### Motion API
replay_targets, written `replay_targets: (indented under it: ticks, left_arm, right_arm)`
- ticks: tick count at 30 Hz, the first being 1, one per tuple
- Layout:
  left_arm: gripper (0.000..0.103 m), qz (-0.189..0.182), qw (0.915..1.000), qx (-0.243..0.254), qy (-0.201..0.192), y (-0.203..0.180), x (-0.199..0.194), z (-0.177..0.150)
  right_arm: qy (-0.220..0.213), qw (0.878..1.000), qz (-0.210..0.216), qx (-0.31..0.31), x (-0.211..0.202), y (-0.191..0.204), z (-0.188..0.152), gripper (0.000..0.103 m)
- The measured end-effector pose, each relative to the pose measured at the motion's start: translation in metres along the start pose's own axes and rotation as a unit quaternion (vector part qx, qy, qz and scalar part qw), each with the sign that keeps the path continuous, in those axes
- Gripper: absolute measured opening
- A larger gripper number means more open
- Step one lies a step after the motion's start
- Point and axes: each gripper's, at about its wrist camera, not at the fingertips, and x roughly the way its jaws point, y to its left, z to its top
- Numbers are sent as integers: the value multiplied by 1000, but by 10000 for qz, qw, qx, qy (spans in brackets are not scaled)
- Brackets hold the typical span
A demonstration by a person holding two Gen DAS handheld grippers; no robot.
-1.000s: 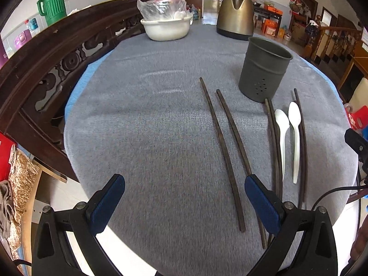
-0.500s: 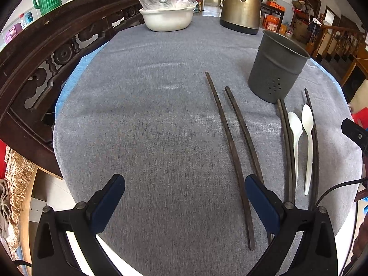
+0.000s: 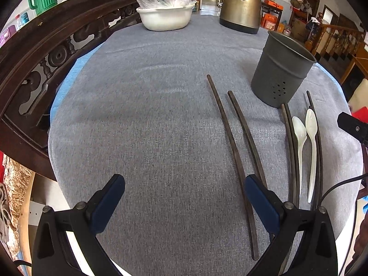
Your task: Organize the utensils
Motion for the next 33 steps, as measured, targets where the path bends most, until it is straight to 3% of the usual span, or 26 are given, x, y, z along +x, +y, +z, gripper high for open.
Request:
replay_targets:
  ticks: [16, 20, 24, 26, 33]
  left_arm:
    - [103, -52, 9999, 104, 16, -6, 6, 8]
    - [103, -59, 9999, 91, 32, -3, 9, 14]
    - [103, -153, 9999, -24, -10, 6, 11, 32]
    - [103, -252, 9997, -62, 38, 8, 14, 40]
    - [103, -721, 9969, -136, 272, 7, 27, 66]
  right_arm:
    - [149, 9997, 103, 163, 12, -1, 10, 98]
    - [384, 9977, 370, 427, 23, -10, 11, 88]
    - [700, 9892, 883, 940, 37, -29, 12, 65]
    - [843, 9822, 1118, 1253, 46, -40, 13, 59]
    - [998, 9703, 1647, 1468, 63, -41, 22, 54]
